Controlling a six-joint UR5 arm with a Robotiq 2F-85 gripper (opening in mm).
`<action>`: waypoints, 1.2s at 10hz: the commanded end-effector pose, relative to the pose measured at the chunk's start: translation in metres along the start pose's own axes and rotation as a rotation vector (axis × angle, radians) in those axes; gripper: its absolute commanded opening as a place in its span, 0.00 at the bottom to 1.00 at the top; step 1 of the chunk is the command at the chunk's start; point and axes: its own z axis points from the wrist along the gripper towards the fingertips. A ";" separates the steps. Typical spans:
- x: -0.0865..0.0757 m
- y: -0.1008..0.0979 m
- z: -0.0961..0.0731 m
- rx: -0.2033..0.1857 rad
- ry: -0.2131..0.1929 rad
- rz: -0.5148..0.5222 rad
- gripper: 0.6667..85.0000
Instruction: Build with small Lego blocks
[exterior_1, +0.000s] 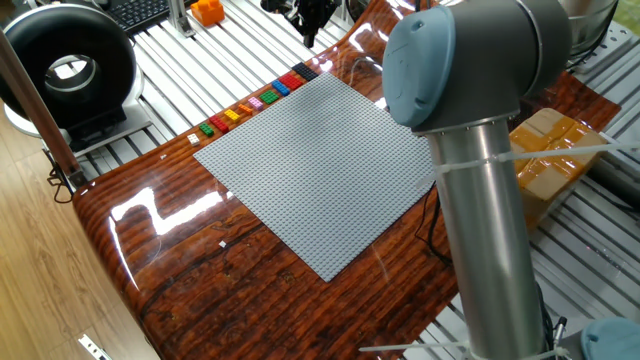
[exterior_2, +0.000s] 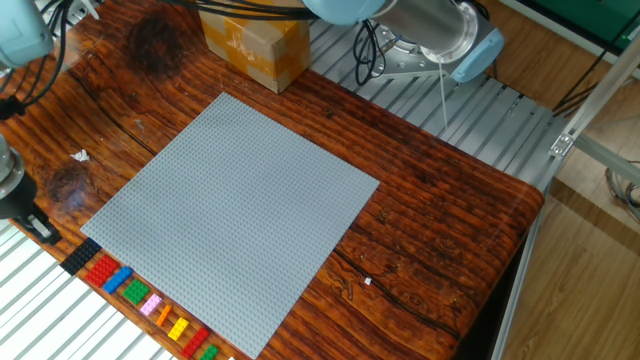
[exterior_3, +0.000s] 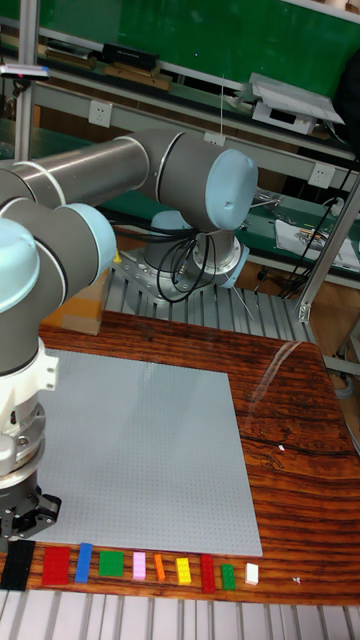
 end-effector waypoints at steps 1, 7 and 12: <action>0.006 0.003 0.013 -0.009 -0.001 -0.016 0.38; 0.007 0.007 0.019 -0.010 -0.001 -0.022 0.50; 0.004 0.006 0.032 -0.004 -0.013 -0.015 0.49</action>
